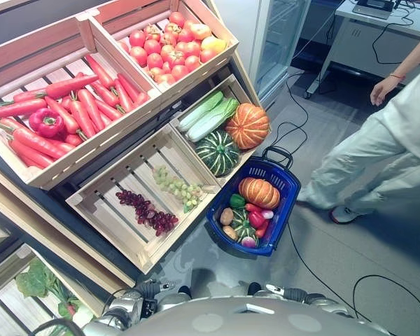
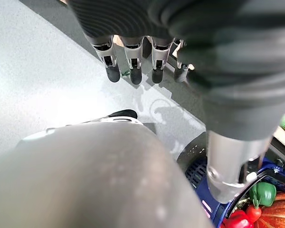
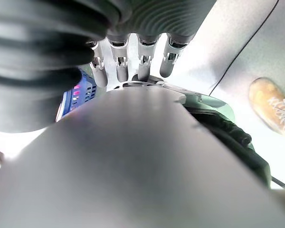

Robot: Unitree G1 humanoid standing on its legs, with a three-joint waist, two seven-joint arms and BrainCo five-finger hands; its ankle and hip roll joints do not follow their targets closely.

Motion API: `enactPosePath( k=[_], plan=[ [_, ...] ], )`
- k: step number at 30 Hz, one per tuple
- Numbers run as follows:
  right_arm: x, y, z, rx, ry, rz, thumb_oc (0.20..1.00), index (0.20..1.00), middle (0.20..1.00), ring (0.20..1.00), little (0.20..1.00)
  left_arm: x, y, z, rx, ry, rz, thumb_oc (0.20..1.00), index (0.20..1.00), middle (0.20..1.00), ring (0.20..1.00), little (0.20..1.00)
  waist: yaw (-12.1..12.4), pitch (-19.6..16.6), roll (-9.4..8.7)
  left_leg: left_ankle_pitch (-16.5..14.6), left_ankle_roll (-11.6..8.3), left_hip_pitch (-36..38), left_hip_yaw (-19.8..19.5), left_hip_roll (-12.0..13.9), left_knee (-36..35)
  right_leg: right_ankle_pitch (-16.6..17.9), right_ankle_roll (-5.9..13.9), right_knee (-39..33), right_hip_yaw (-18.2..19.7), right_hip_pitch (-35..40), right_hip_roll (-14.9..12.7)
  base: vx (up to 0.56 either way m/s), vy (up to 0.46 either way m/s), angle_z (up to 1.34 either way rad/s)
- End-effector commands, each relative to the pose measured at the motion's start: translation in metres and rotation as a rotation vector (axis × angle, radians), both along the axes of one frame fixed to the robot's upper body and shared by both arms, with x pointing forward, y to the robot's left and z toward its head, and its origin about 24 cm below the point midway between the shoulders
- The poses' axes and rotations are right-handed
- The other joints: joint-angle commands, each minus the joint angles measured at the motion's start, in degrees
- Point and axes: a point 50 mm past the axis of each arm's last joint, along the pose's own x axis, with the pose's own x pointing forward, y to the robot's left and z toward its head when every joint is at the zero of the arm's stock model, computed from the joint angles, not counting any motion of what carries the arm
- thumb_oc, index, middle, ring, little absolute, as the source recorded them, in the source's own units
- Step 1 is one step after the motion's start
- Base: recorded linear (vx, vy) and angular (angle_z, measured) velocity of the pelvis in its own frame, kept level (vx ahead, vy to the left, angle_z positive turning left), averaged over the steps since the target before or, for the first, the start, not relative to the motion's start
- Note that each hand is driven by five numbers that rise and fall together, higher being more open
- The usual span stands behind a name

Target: Pick up fruits and vegetables into the basket

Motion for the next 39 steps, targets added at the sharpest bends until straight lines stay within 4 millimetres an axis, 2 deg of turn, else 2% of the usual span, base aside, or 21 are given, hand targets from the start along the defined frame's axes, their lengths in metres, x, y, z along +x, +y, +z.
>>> enactPosePath(
  k=[1,17,23,26,30,34,36,39],
  plan=[
    [0.011,0.016,-0.001,0.047,-0.004,0.033,1.000,1.000,1.000,1.000,1.000,0.023,0.002,0.005,0.038,-0.075,-0.011,1.000,1.000,1.000,1.000,1.000,0.0,1.1,-1.05,-5.4,2.32,-0.8,-0.5,-1.5,1.7,-3.6,3.88,3.0,-1.0,1.1,-3.6,0.00,0.000,0.00],
    [0.021,0.016,0.001,0.037,-0.082,0.046,1.000,1.000,1.000,1.000,1.000,0.032,-0.003,0.007,-0.014,-0.143,0.000,1.000,1.000,1.000,1.000,1.000,0.0,1.5,-0.97,-5.6,2.56,-1.0,-0.6,-1.6,2.1,-3.7,3.84,3.5,-0.8,0.8,-3.6,0.00,0.000,0.00],
    [0.033,0.015,0.005,0.017,-0.187,0.041,1.000,1.000,1.000,1.000,1.000,0.050,-0.003,0.016,0.005,-0.278,0.004,1.000,1.000,1.000,1.000,1.000,-0.1,1.7,-0.95,-5.7,2.44,-1.1,-0.7,-1.5,2.4,-3.8,3.92,3.8,-0.6,0.6,-3.7,0.02,-0.004,0.00],
    [0.049,0.015,0.012,0.013,-0.299,0.036,1.000,1.000,1.000,1.000,1.000,0.074,0.002,0.031,0.077,-0.436,-0.031,1.000,1.000,1.000,1.000,1.000,-0.3,2.2,-0.99,-5.8,2.42,-1.5,-0.8,-1.3,2.9,-3.9,3.98,4.6,-0.3,0.1,-3.8,0.03,-0.015,-0.01],
    [0.064,0.007,0.022,0.002,-0.434,0.013,1.000,1.000,1.000,1.000,1.000,0.088,0.014,0.047,0.183,-0.607,-0.106,1.000,1.000,1.000,1.000,1.000,-0.3,3.0,-1.36,-6.0,2.82,-2.6,-0.6,-1.2,3.9,-4.3,3.76,5.6,0.0,-1.1,-3.6,0.01,-0.039,-0.05],
    [0.089,-0.002,0.044,-0.018,-0.627,-0.083,1.000,1.000,1.000,1.000,1.000,0.117,0.020,0.093,0.366,-0.936,-0.281,1.000,1.000,1.000,1.000,1.000,-0.2,5.1,-1.03,-6.3,3.05,-3.8,-1.2,-1.0,5.0,-4.9,3.39,7.4,0.0,-2.5,-3.8,0.03,-0.024,-0.03],
    [0.093,-0.004,0.052,-0.028,-0.679,-0.100,1.000,1.000,1.000,1.000,1.000,0.123,0.026,0.110,0.444,-1.021,-0.329,1.000,1.000,1.000,1.000,1.000,-0.5,5.4,-0.80,-6.5,3.02,-4.2,-1.2,-1.0,5.6,-5.2,3.32,8.1,0.3,-3.1,-3.9,0.07,0.010,0.02],
    [0.105,-0.011,0.071,-0.052,-0.791,-0.103,1.000,1.000,1.000,1.000,1.000,0.132,0.040,0.139,0.673,-1.136,-0.464,1.000,1.000,1.000,1.000,1.000,-1.4,6.5,-0.19,-7.1,3.05,-6.1,-1.2,-1.1,8.2,-5.9,2.99,10.0,0.9,-5.1,-4.2,0.07,0.029,0.01]
  ],
)
